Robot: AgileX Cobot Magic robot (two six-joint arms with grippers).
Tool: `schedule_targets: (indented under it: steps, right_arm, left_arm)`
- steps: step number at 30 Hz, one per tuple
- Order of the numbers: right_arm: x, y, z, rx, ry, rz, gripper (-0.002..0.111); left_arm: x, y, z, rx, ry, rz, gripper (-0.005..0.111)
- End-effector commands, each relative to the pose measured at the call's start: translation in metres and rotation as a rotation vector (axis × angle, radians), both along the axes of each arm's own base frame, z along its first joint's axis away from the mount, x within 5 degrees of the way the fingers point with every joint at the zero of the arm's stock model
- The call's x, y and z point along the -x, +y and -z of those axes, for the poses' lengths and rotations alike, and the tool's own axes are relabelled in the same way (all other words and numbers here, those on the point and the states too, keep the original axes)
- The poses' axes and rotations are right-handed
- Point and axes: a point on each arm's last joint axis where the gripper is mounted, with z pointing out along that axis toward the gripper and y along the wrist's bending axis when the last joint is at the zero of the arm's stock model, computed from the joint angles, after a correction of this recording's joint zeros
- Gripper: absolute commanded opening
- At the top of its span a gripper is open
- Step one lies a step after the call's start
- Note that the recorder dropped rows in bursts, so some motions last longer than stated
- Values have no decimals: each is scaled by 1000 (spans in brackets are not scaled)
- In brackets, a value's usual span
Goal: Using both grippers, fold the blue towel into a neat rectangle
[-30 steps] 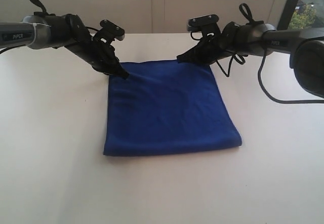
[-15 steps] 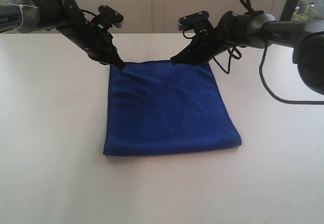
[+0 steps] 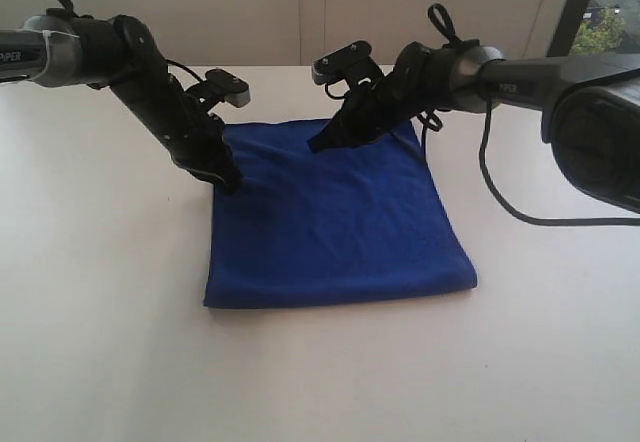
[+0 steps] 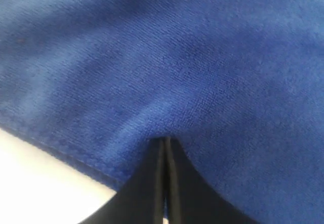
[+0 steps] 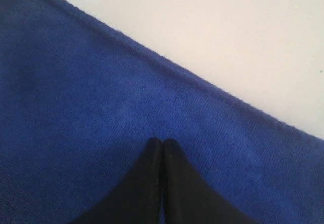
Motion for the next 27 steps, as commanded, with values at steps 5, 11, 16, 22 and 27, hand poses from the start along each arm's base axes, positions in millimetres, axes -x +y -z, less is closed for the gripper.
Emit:
schedule_targets:
  steps: [5, 11, 16, 22, 27]
  right_arm:
    - [-2, -1, 7, 5, -13, 5, 0]
    - [-4, -1, 15, 12, -26, 13, 0]
    - [-6, -1, 12, 4, -50, 28, 0]
    - [-4, -4, -39, -44, -106, 42, 0]
    - [-10, -30, -46, -68, -64, 109, 0]
  left_arm:
    - [11, 2, 1, -27, 76, 88, 0]
    - [12, 7, 3, -79, 84, 116, 0]
    - [9, 8, 3, -96, 52, 111, 0]
    - [-5, 6, -21, -56, -142, 37, 0]
    - [-10, 7, -37, -36, -235, 3, 0]
